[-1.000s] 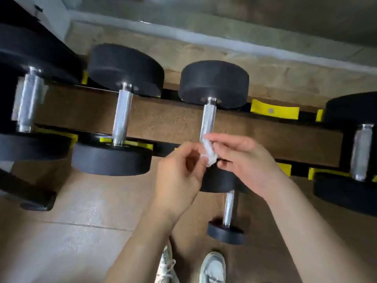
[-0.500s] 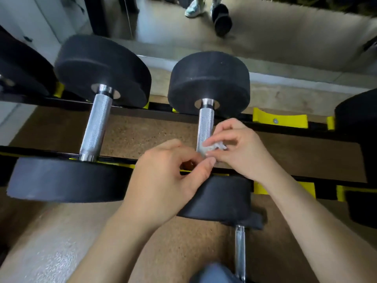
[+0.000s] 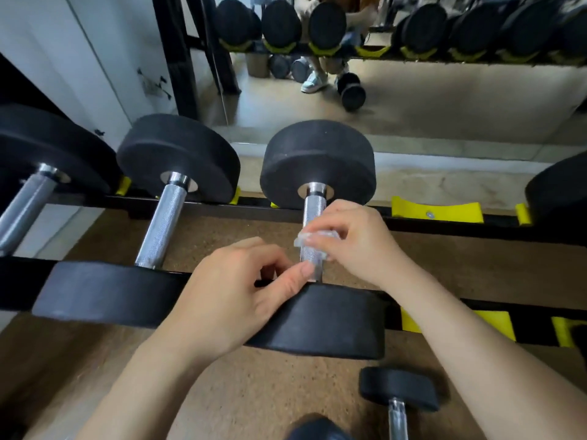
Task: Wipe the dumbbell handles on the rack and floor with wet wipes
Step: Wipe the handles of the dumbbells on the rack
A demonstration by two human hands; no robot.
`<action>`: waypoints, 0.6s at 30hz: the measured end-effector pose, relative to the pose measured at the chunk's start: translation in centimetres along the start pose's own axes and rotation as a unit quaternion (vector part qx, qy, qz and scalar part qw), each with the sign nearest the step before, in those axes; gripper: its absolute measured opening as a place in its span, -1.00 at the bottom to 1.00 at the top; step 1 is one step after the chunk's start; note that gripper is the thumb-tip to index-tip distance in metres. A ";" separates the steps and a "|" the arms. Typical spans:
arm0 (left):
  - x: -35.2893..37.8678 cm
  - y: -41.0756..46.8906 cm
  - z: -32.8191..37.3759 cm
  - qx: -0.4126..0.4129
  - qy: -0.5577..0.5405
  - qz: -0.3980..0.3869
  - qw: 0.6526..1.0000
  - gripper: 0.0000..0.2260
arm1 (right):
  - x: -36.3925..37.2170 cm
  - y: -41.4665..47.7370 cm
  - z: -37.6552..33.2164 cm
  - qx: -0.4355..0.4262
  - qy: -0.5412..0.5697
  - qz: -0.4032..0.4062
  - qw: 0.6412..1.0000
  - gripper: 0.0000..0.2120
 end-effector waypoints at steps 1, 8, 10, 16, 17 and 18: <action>0.0 0.1 0.0 -0.001 -0.001 0.003 1.000 -0.54 | -1.1 0.9 -0.1 -0.015 -0.032 0.057 0.998 -0.93; -0.1 0.4 -0.3 -0.014 0.013 0.003 1.000 -0.52 | -1.5 -0.4 -0.1 -0.034 -0.157 0.113 0.981 -0.79; -0.1 0.8 -0.5 -0.021 -0.002 0.008 1.000 -0.54 | -1.5 -0.2 -0.3 -0.048 -0.135 0.089 0.986 -0.78; 0.1 1.4 -0.8 -0.043 -0.016 -0.007 0.999 -0.70 | -1.2 0.4 0.1 -0.007 -0.096 0.039 0.995 -0.83; 0.1 1.4 -0.9 -0.050 -0.026 -0.010 0.998 -0.74 | -0.2 -0.6 0.0 0.011 -0.045 -0.015 0.999 -0.83; 0.2 1.4 -1.1 -0.058 -0.035 -0.015 0.998 -0.78 | 0.7 -1.4 0.1 0.028 -0.001 -0.064 0.998 -0.84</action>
Point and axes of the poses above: each hand's wrist, its own y-axis towards the middle knuckle, its own x-axis out of the palm, z = x × y, the point moved 10 cm from there along y, towards the middle knuckle, and after that the axes turned 9 degrees about -x, right-handed, at the moved point
